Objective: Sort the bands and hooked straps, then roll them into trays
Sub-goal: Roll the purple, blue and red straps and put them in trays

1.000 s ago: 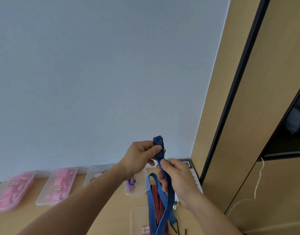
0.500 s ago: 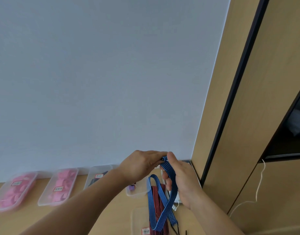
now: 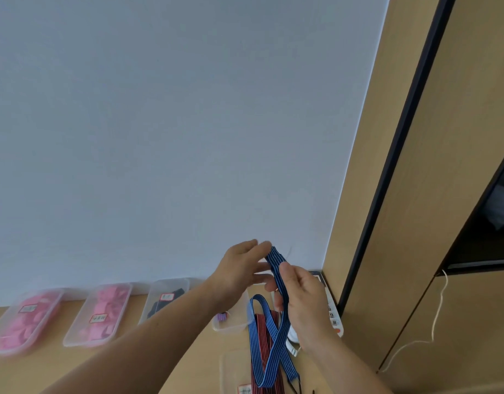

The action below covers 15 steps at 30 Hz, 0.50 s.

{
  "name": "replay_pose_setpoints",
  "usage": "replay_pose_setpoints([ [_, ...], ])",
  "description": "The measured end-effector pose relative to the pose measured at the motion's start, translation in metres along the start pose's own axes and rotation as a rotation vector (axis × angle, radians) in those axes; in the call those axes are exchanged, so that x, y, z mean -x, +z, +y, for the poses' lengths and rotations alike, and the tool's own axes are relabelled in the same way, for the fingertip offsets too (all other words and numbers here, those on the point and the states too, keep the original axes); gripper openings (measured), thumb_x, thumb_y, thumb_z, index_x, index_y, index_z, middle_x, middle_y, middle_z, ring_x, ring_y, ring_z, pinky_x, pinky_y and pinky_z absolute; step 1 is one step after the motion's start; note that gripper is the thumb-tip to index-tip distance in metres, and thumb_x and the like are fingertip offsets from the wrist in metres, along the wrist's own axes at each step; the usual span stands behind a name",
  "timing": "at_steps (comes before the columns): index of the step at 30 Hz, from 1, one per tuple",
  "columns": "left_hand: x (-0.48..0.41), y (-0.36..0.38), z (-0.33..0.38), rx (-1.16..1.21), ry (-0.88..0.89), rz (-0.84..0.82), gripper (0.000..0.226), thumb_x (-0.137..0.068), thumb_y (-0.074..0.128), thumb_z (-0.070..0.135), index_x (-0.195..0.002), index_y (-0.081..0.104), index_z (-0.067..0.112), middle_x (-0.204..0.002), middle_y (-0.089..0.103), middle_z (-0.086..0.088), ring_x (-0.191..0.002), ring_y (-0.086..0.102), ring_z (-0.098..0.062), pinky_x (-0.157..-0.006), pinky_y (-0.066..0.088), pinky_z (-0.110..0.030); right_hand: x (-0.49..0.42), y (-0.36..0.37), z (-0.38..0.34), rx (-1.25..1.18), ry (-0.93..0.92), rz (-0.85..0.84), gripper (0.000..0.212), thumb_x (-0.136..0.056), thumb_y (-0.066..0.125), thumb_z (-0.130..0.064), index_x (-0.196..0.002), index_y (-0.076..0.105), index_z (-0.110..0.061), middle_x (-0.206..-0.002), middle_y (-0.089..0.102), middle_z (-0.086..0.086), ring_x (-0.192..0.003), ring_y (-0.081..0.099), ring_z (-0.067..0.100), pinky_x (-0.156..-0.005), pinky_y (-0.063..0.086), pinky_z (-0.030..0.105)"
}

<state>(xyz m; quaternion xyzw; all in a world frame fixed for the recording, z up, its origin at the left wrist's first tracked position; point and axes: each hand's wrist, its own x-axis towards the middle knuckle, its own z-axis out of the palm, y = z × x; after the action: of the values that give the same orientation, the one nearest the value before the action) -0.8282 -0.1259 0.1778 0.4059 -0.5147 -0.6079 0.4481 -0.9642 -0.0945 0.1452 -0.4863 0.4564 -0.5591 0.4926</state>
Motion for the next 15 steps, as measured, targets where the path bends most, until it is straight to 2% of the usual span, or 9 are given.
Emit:
replay_pose_setpoints([
  [2, 0.0010, -0.0009, 0.0030, -0.028, -0.055, -0.040, 0.026, -0.096, 0.058, 0.027, -0.092, 0.064, 0.002, -0.080, 0.065, -0.013, -0.065, 0.056, -0.029, -0.075, 0.056, -0.034, 0.0019, 0.0019, 0.0019, 0.016, -0.016, -0.006, 0.036, -0.096, 0.051, -0.037, -0.089, 0.065, -0.004, -0.066, 0.069, 0.006, -0.043, 0.050, 0.014, -0.043, 0.043, 0.024],
  [3, 0.0004, -0.0019, 0.0041, -0.006, -0.075, -0.025, 0.026, -0.097, 0.059, 0.023, -0.096, 0.067, -0.002, -0.083, 0.067, -0.014, -0.069, 0.060, -0.030, -0.076, 0.057, -0.035, 0.0028, 0.0022, 0.0027, 0.024, -0.026, -0.013, 0.039, -0.093, 0.051, -0.040, -0.088, 0.065, -0.004, -0.065, 0.069, 0.005, -0.043, 0.050, 0.014, -0.043, 0.043, 0.025],
  [5, -0.0014, -0.0038, 0.0046, 0.096, -0.084, 0.008, 0.024, -0.097, 0.058, 0.013, -0.108, 0.067, -0.007, -0.099, 0.073, -0.019, -0.087, 0.071, -0.033, -0.078, 0.059, -0.033, 0.0030, 0.0018, 0.0041, 0.037, -0.033, -0.015, 0.040, -0.093, 0.051, -0.040, -0.086, 0.064, -0.003, -0.064, 0.068, 0.005, -0.042, 0.049, 0.012, -0.043, 0.042, 0.023],
  [8, -0.0016, -0.0026, 0.0098, 0.179, -0.067, -0.028, 0.023, -0.100, 0.052, 0.008, -0.114, 0.065, -0.005, -0.111, 0.072, -0.020, -0.104, 0.071, -0.031, -0.081, 0.059, -0.032, 0.0015, -0.0007, 0.0055, 0.054, -0.033, -0.001, 0.037, -0.097, 0.051, -0.036, -0.085, 0.063, -0.003, -0.058, 0.065, 0.004, -0.039, 0.046, 0.009, -0.040, 0.039, 0.019],
  [11, -0.0022, -0.0046, 0.0113, 0.156, -0.034, -0.062, 0.023, -0.102, 0.048, 0.007, -0.115, 0.064, -0.002, -0.114, 0.072, -0.016, -0.107, 0.070, -0.030, -0.087, 0.058, -0.033, 0.0026, -0.0016, 0.0047, 0.100, -0.058, -0.001, 0.048, -0.090, 0.050, -0.046, -0.081, 0.063, 0.000, -0.053, 0.061, 0.002, -0.038, 0.045, 0.008, -0.039, 0.037, 0.018],
  [15, -0.0032, -0.0046, 0.0107, 0.025, 0.086, -0.020, 0.021, -0.099, 0.052, 0.001, -0.116, 0.064, 0.002, -0.110, 0.074, -0.012, -0.100, 0.072, -0.029, -0.081, 0.058, -0.030, 0.0024, -0.0030, 0.0075, 0.140, -0.023, 0.018, 0.060, -0.092, 0.049, -0.047, -0.078, 0.058, 0.010, -0.049, 0.058, 0.002, -0.035, 0.045, 0.008, -0.038, 0.036, 0.019],
])
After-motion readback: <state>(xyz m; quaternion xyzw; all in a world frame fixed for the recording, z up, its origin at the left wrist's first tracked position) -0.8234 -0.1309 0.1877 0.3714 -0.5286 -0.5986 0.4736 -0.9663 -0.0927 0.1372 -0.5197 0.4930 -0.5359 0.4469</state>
